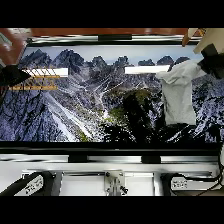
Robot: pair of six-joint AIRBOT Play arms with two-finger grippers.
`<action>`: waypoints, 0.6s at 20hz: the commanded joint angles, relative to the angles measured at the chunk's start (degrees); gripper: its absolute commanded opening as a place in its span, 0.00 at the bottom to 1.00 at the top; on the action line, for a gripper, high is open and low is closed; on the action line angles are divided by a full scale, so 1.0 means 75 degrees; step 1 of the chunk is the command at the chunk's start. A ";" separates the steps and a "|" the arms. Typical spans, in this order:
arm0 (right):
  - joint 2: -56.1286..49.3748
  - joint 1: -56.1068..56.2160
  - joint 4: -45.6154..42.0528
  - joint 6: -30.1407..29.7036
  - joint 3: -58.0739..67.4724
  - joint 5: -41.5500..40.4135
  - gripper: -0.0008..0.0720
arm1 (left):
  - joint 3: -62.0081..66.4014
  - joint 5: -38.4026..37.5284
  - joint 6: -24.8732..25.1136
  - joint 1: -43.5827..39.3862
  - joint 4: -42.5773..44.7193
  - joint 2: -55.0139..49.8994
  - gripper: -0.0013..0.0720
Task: Fold the shirts.
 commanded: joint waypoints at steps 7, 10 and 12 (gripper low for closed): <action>-0.0015 0.0131 -0.1542 0.1343 -0.1533 -0.2830 0.12 | -0.0003 0.0003 0.0032 -0.0003 0.0000 -0.0003 0.07; -0.0015 0.0332 -0.1466 0.1623 -0.2503 -0.2355 0.12 | -0.0003 0.0003 0.0032 -0.0003 0.0000 -0.0003 0.07; -0.0015 0.0402 -0.1451 0.1871 -0.3051 -0.1985 0.12 | -0.0003 0.0003 0.0032 -0.0003 -0.0003 -0.0003 0.07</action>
